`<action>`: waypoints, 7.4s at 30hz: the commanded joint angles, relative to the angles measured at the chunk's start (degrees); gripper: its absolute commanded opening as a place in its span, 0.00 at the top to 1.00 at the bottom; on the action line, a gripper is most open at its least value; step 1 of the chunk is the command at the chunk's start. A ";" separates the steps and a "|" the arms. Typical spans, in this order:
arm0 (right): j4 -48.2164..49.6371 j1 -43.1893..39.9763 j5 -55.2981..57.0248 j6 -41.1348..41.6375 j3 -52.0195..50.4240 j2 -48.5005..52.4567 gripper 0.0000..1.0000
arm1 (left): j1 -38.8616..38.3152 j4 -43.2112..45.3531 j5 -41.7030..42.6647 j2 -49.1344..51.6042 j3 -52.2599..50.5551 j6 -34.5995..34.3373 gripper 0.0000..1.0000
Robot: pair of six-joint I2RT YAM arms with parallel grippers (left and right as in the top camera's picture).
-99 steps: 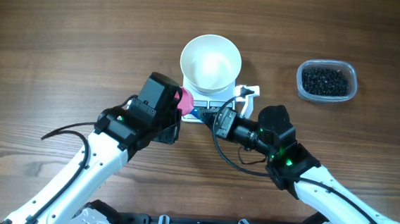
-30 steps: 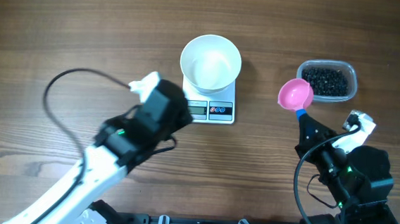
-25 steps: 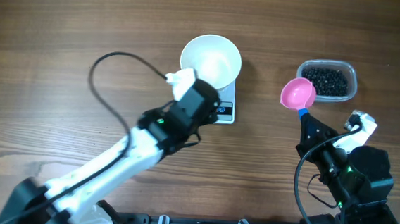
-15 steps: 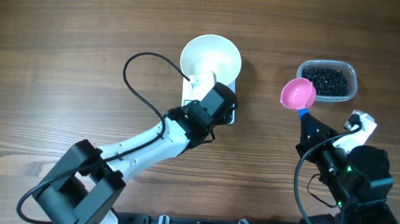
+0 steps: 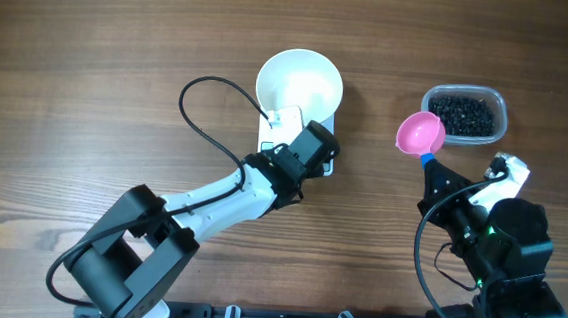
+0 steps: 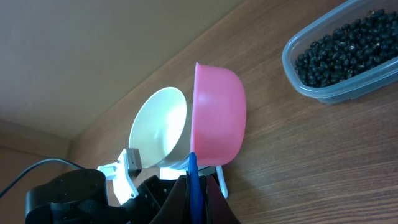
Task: Scoop item into bowl and weigh 150g on scale
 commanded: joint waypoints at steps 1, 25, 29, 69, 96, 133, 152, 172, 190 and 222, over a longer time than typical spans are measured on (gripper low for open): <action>0.31 -0.26 0.20 0.24 1.18 0.04 0.96 | -0.22 0.24 -1.57 1.88 0.57 -0.79 0.96; 0.31 -0.26 0.22 0.22 1.18 0.04 0.95 | -0.22 1.84 1.68 3.93 0.57 -0.79 0.96; 0.31 -0.26 0.26 0.22 1.18 0.07 0.95 | -0.22 1.46 3.41 4.46 0.39 -0.76 0.96; 9.25 -0.26 3.19 1.75 1.18 12.96 0.95 | 19.41 -22.38 -11.85 -41.40 0.83 18.47 0.90; 8.59 -0.26 -5.49 0.00 1.18 13.49 0.96 | 26.60 -41.81 31.85 -56.94 3.74 61.00 0.00; 4.17 -0.28 -8.50 -1.49 1.18 9.14 0.96 | 29.22 -41.27 35.10 -48.57 5.84 77.90 0.00; 2.86 -0.28 -8.52 -5.77 1.79 7.67 0.96 | 29.22 -41.24 35.12 -48.13 5.84 77.88 0.00; 1.38 -0.26 -8.50 -5.95 1.79 7.21 0.96 | 29.22 -41.24 35.15 -40.52 5.84 77.68 0.00; 0.92 -0.28 -8.52 -5.75 1.79 7.21 0.96 | 29.16 -41.24 35.82 -41.70 5.84 75.93 0.00; -1.42 -0.28 -8.02 -6.01 2.08 7.21 0.96 | 29.18 -41.27 38.80 -43.32 5.84 76.02 0.00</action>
